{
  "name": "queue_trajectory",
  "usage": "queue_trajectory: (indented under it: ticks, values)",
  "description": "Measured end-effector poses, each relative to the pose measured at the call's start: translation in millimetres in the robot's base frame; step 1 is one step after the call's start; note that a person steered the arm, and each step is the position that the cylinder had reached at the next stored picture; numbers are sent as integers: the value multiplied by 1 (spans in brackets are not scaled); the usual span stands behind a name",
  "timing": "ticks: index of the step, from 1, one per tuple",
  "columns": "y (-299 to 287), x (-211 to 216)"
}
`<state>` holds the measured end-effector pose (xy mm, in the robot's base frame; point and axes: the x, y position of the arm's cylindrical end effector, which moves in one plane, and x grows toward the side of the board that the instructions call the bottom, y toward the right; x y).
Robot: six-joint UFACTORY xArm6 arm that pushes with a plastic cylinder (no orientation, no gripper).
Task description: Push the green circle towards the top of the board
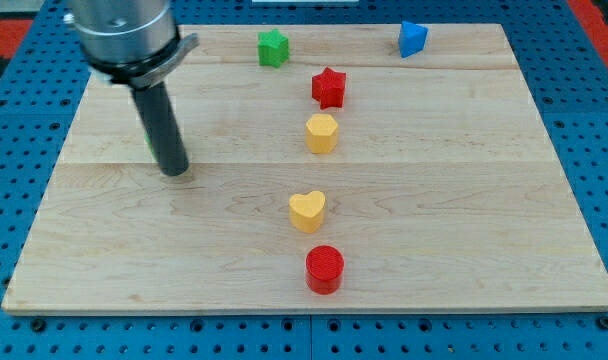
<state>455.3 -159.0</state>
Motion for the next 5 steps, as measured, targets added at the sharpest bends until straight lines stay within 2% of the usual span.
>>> queue_trajectory:
  ticks: [1, 3, 4, 5]
  values:
    - [-1, -29]
    - [-23, -123]
    - [-35, -110]
    - [-50, -141]
